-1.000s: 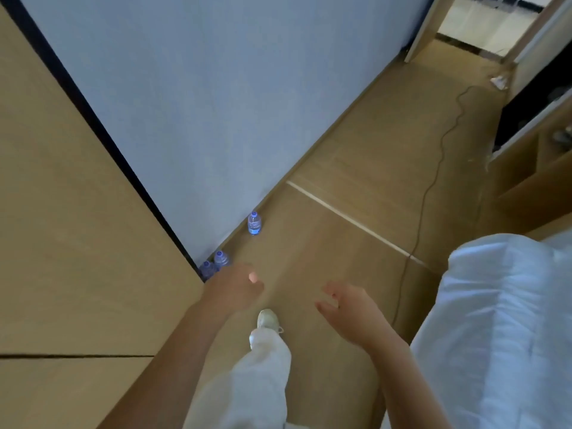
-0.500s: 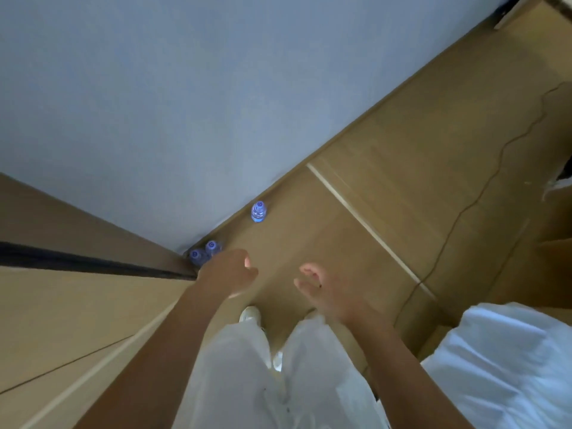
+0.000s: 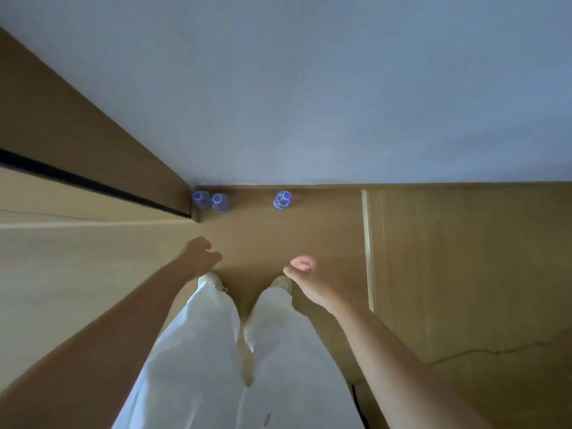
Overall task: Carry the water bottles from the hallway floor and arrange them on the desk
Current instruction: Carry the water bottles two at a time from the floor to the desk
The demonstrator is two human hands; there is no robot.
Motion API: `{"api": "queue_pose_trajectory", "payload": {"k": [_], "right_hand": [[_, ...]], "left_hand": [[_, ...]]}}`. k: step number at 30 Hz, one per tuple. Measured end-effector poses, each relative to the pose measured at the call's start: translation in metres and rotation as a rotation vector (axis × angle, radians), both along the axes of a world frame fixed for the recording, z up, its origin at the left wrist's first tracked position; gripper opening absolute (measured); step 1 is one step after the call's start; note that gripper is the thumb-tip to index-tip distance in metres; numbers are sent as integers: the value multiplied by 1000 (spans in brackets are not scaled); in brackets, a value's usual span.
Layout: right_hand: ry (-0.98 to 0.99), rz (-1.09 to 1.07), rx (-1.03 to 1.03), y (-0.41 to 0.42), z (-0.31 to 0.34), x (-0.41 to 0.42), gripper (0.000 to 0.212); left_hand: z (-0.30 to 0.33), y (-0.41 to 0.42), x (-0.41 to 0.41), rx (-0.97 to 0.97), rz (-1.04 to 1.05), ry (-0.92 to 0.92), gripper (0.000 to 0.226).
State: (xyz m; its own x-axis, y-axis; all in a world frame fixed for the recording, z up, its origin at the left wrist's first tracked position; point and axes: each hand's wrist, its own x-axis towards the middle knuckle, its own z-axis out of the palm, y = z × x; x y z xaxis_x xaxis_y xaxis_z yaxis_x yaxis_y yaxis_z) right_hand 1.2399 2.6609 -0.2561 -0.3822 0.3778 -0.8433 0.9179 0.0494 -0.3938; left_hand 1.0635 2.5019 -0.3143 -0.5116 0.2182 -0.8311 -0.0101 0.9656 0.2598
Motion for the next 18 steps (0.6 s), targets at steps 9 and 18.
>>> {"api": "queue_pose_trajectory", "payload": {"k": [9,18], "right_hand": [[-115,122,31,76,-182,-24,61],[-179,142,118,108,-408,-50,94]], "left_hand": [[-176,-6,32,-104,139,-106,60],[-370,18,-37,-149,98,147,80]]}}
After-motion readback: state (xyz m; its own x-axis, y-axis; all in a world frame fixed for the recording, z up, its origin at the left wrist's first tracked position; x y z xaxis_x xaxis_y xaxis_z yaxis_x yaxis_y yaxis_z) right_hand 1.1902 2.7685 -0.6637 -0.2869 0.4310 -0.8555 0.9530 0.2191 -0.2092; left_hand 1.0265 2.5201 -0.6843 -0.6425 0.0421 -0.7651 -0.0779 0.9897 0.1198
